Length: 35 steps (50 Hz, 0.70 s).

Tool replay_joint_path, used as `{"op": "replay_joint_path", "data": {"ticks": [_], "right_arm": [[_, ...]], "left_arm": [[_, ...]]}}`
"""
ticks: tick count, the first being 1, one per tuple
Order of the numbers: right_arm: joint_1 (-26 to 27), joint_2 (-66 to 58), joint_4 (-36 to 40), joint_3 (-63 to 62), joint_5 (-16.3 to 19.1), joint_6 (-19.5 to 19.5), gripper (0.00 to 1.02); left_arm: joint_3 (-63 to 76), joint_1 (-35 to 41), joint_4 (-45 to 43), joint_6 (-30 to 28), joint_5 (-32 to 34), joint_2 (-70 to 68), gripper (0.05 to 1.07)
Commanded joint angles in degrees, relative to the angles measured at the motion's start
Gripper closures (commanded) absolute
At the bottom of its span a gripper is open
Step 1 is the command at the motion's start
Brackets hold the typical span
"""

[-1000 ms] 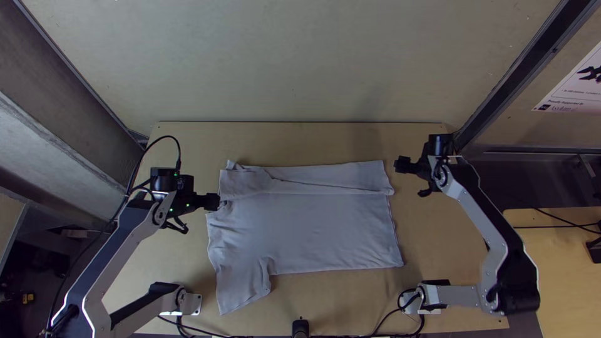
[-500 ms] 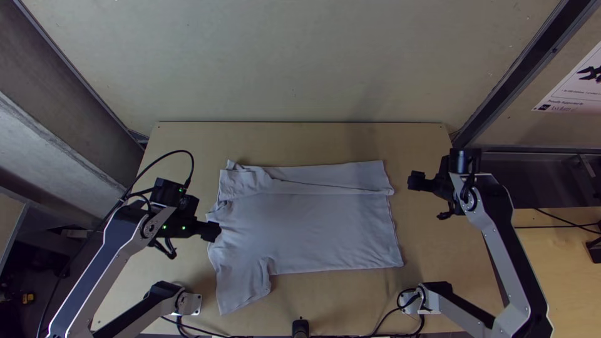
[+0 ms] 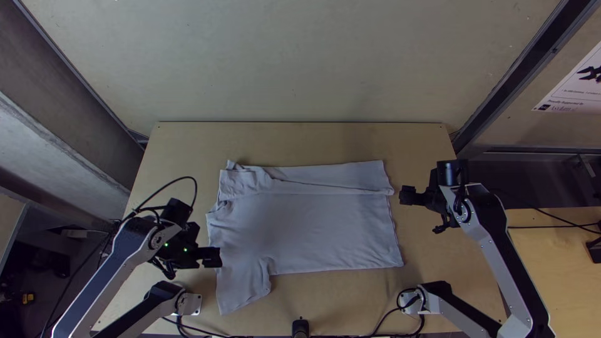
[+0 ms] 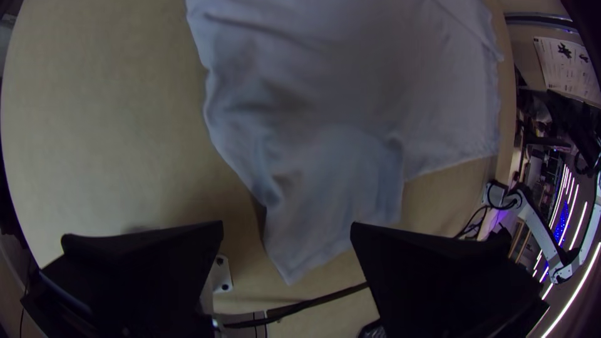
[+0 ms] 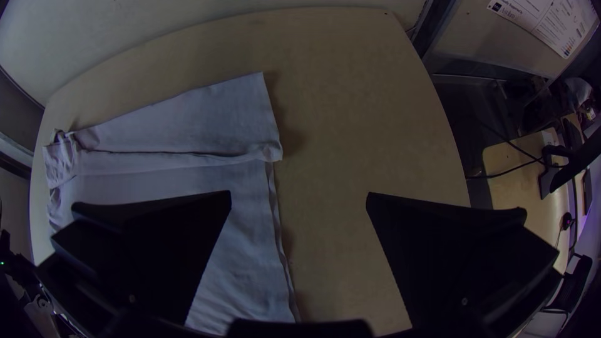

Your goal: Fold the t-shirt

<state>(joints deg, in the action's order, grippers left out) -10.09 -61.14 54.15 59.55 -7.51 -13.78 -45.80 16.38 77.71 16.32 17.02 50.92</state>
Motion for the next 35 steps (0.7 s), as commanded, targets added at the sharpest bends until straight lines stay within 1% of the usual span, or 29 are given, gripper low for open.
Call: {"op": "replay_joint_path", "data": {"ticks": [1,11,19,23,26,33,35], "right_arm": [[-0.46,0.59,1.04,-1.54,0.39,-1.78,0.04],[-0.64,-0.20,1.48,-1.98,1.79,-1.69,0.04],[-1.69,-1.35,1.48,-2.07,2.50,-2.22,0.04],[-2.04,-1.70,1.48,-2.24,2.50,-2.39,0.04],[-2.22,-1.96,1.48,-2.16,2.50,-2.48,0.04],[-2.22,-2.93,1.48,-1.81,2.59,-2.39,0.04],[-2.13,-3.19,1.48,-1.81,2.59,-2.30,0.04]], "left_arm": [[3.44,1.81,1.65,3.02,0.83,-0.99,0.11],[7.74,4.18,1.48,2.93,0.83,-0.29,0.11],[9.94,5.50,-1.51,3.63,0.65,2.08,0.11],[10.82,7.35,-3.88,5.22,0.21,3.93,0.17],[11.35,8.67,-5.55,6.54,-0.14,4.89,0.17],[11.61,11.13,-7.40,7.06,-1.11,8.32,0.18],[11.61,12.36,-8.45,7.24,-1.63,8.94,0.23]]}}
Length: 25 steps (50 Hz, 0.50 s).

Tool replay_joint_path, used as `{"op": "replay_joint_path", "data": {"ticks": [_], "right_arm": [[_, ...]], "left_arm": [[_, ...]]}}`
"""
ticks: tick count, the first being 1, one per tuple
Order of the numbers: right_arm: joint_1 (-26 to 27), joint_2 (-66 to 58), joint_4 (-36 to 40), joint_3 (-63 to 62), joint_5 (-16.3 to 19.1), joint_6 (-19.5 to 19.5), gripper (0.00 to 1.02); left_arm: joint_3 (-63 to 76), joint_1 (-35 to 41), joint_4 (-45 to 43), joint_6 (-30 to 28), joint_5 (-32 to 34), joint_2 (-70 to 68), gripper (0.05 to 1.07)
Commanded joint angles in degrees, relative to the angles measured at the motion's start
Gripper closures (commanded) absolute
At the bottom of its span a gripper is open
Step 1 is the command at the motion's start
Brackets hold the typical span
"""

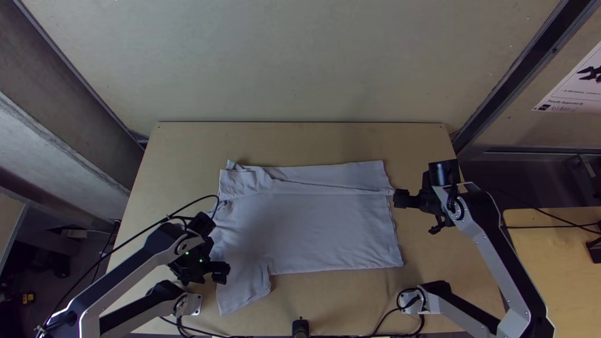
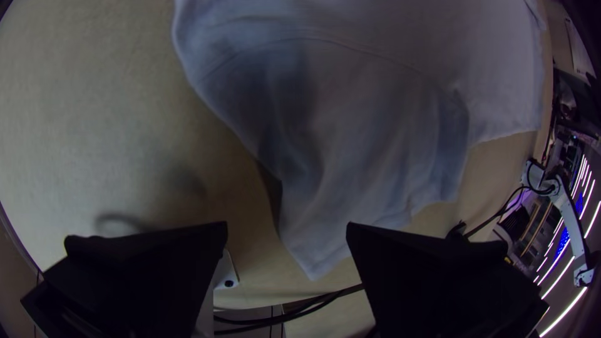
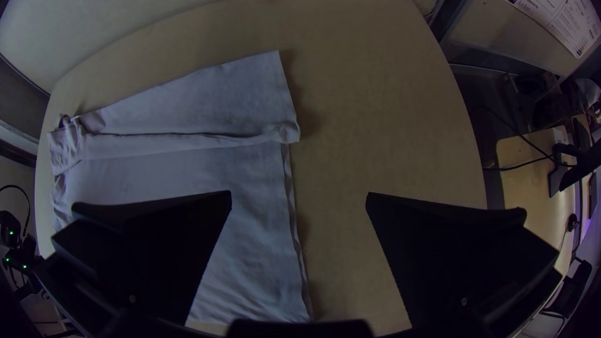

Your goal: Fold the t-shirt

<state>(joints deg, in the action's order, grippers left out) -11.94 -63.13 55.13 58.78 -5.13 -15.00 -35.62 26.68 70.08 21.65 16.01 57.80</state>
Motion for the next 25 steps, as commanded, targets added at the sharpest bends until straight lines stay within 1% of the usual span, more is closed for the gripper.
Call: {"op": "replay_joint_path", "data": {"ticks": [1,3,5,9,11,18,19,21,22,25], "right_arm": [[-0.27,-1.38,0.41,-1.04,0.20,-1.08,0.04],[-0.27,-1.47,0.41,-1.04,0.20,-1.08,0.04],[-0.27,-1.82,0.41,-1.04,0.20,-1.08,0.04],[-0.27,-2.34,0.41,-1.22,0.29,-0.99,0.05],[-0.10,-2.52,0.41,-1.30,0.29,-0.99,0.07],[0.08,-2.70,0.41,-1.66,0.29,-0.90,0.07],[-0.01,-2.70,0.41,-1.74,0.29,-0.90,0.07],[-0.01,-2.70,0.41,-2.09,0.29,-0.90,0.07],[-0.01,-2.70,0.41,-2.36,0.29,-0.90,0.07],[-0.10,-2.70,0.41,-3.15,0.29,-0.82,0.07]], "left_arm": [[1.51,2.59,-1.35,1.99,-1.07,2.32,0.25],[1.69,4.00,-1.88,2.43,-1.42,2.84,0.30],[1.87,4.88,-2.67,2.70,-1.42,3.55,0.30],[2.22,6.19,-3.29,2.78,-1.42,5.04,0.34],[2.22,6.63,-3.81,2.78,-1.42,5.57,0.34],[3.01,8.92,-4.87,2.43,-1.42,7.33,0.35],[3.10,9.36,-4.87,2.26,-1.42,7.50,0.38],[3.01,10.06,-5.84,2.17,-1.51,7.77,0.50],[3.01,10.15,-6.36,2.08,-1.60,7.85,0.57],[2.83,10.59,-7.42,1.99,-2.48,7.77,0.85]]}}
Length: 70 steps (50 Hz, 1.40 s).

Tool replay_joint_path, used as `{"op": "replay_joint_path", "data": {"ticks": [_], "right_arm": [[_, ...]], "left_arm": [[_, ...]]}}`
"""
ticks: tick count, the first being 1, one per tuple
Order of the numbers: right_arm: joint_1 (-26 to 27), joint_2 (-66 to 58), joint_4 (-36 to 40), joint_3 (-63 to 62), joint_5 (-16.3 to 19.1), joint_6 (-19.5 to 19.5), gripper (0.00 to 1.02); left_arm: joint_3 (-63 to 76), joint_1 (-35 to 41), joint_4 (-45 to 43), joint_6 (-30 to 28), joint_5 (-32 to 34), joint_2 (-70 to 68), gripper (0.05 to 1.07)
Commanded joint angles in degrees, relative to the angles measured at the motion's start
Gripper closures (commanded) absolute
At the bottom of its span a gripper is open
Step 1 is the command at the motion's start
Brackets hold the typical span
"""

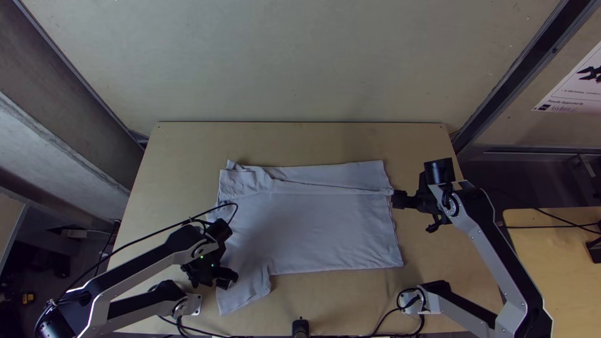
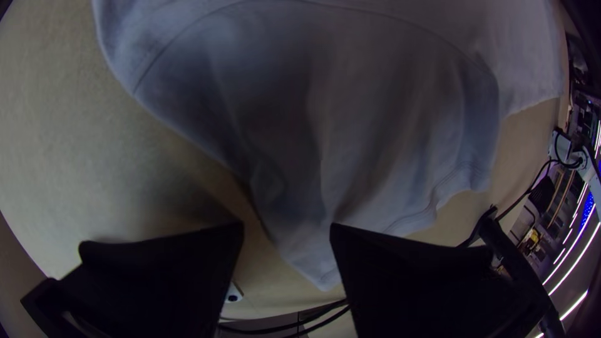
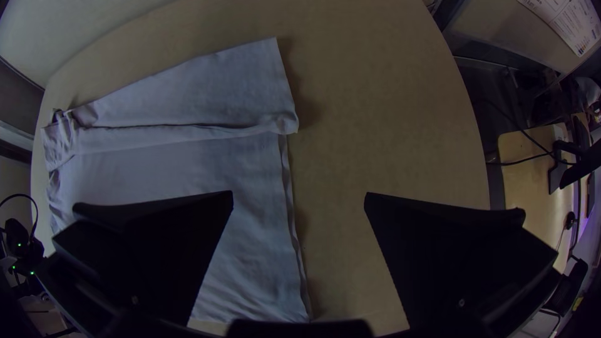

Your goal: Fold the t-shirt

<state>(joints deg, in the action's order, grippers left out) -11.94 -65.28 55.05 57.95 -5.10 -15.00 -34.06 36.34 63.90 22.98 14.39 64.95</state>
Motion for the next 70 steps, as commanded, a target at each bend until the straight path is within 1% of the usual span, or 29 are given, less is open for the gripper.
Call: {"op": "replay_joint_path", "data": {"ticks": [1,4,6,12,24,27,34,40,42,44,47,52,56,63,65,69,70], "right_arm": [[-0.18,-0.55,0.50,-2.67,0.27,-0.82,0.07],[-0.54,-0.47,0.59,-3.90,0.36,-0.55,0.08],[-0.98,-0.20,0.59,-4.78,0.45,-0.38,0.10],[-2.56,0.24,1.03,-7.86,0.53,0.24,0.10],[-7.92,-1.87,6.56,-10.58,0.53,-0.46,0.10],[-8.45,-3.37,8.32,-10.76,0.71,-1.08,0.10],[-8.62,-7.76,12.98,-12.25,0.97,-0.82,0.10],[-9.06,-10.05,14.47,-15.06,1.94,-0.20,0.11],[-9.32,-10.31,14.30,-15.77,2.29,0.06,0.17],[-9.41,-10.31,13.86,-16.47,2.91,0.33,0.20],[-9.41,-10.57,13.60,-16.65,4.66,0.68,0.20],[-9.41,-11.54,13.24,-16.82,5.46,0.94,0.22],[-9.50,-12.95,13.24,-16.91,6.33,1.29,0.28],[-9.41,-15.85,12.98,-16.91,9.41,2.44,0.28],[-9.50,-16.64,12.80,-17.00,9.59,2.70,0.34],[-9.76,-17.08,12.80,-16.91,10.82,3.23,0.37],[-9.76,-17.08,12.72,-16.91,11.17,3.40,0.41]], "left_arm": [[1.11,1.02,-1.67,0.57,-1.38,0.53,0.91],[0.75,1.02,-2.02,0.40,-1.82,0.00,1.01],[0.58,1.02,-2.11,0.40,-2.09,-0.26,1.04],[0.14,0.93,-2.11,0.31,-2.88,-1.05,1.05],[-0.92,-0.04,-1.58,-0.04,-3.23,-2.46,1.05],[-1.00,-0.13,-1.58,-0.13,-3.23,-2.90,1.05],[-0.92,-0.21,-1.67,-0.13,-3.32,-3.69,1.05],[-0.83,-1.09,-1.67,-0.13,-3.32,-4.04,1.05],[-0.74,-1.27,-1.67,-0.22,-3.32,-4.39,1.05],[-0.65,-1.53,-1.67,-0.22,-3.32,-4.57,1.05],[-0.48,-1.71,-1.67,-0.22,-3.32,-4.92,1.05],[-0.48,-1.80,-1.67,-0.22,-3.32,-5.01,1.05],[-0.56,-1.80,-1.67,-0.22,-3.32,-5.01,1.05],[-0.65,-2.24,-1.76,-0.22,-3.41,-5.01,1.05],[-0.65,-2.32,-1.76,-0.22,-3.41,-5.01,1.05],[-0.56,-2.59,-1.76,-0.22,-3.41,-5.09,1.05],[-0.56,-2.68,-1.76,-0.31,-3.49,-5.09,1.05]]}}
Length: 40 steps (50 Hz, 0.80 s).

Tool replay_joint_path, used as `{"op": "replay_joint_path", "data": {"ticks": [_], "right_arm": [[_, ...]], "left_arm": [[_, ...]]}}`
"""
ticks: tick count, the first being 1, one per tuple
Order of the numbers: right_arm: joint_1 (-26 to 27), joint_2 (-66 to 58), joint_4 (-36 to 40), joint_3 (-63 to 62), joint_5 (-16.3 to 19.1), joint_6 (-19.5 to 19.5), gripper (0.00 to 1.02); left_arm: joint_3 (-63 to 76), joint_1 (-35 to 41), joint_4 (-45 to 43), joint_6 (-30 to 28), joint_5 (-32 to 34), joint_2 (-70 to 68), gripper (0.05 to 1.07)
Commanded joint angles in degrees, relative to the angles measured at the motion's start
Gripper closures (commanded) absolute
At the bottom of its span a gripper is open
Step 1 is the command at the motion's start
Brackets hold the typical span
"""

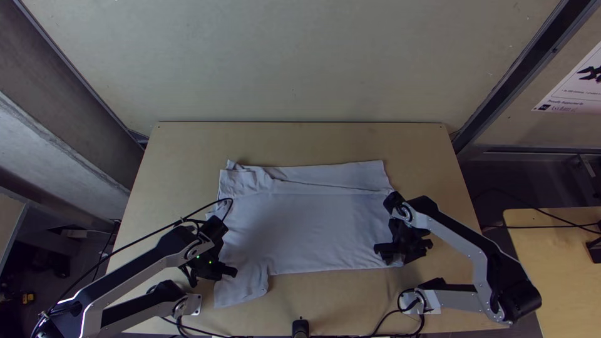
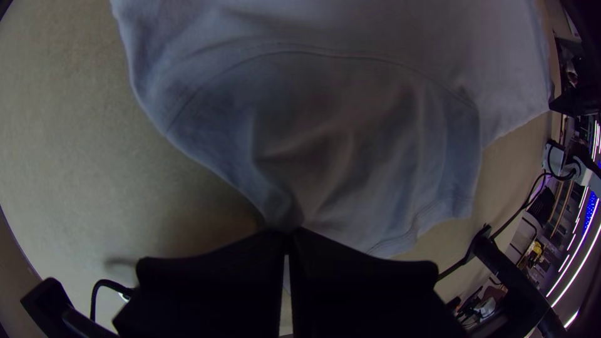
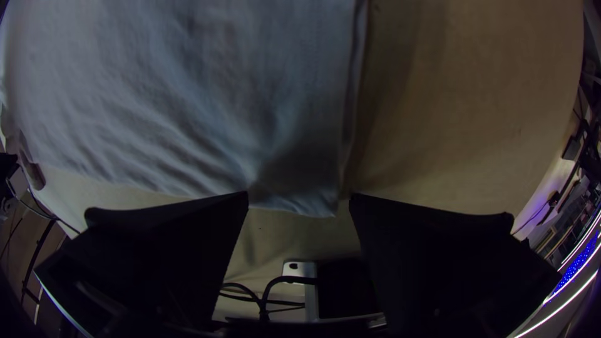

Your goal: Fold the t-shirt

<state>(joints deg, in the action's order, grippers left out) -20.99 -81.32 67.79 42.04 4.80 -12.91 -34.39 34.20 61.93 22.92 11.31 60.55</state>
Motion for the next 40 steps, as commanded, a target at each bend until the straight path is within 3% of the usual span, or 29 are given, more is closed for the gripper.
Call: {"op": "replay_joint_path", "data": {"ticks": [1,7,10,27,40], "right_arm": [[-0.72,-1.03,-0.11,-1.00,1.71,1.39,0.45],[-0.63,0.90,-1.96,-1.17,2.15,1.74,0.69],[-0.63,2.66,-4.24,-1.00,2.15,1.66,0.99],[2.01,11.53,-2.40,3.66,1.88,2.01,1.00],[6.84,12.68,-0.99,6.03,0.83,5.17,1.00]], "left_arm": [[-0.24,-0.71,0.21,-0.24,-0.41,-0.70,1.05],[-0.41,-1.50,0.29,-0.77,-0.76,-1.23,1.05],[-0.68,-2.12,0.56,-0.86,-0.85,-1.32,1.05],[-10.87,-13.63,4.16,-3.84,-0.59,-2.46,1.05],[-18.34,-20.22,5.83,-10.08,-0.68,-3.87,1.05]]}}
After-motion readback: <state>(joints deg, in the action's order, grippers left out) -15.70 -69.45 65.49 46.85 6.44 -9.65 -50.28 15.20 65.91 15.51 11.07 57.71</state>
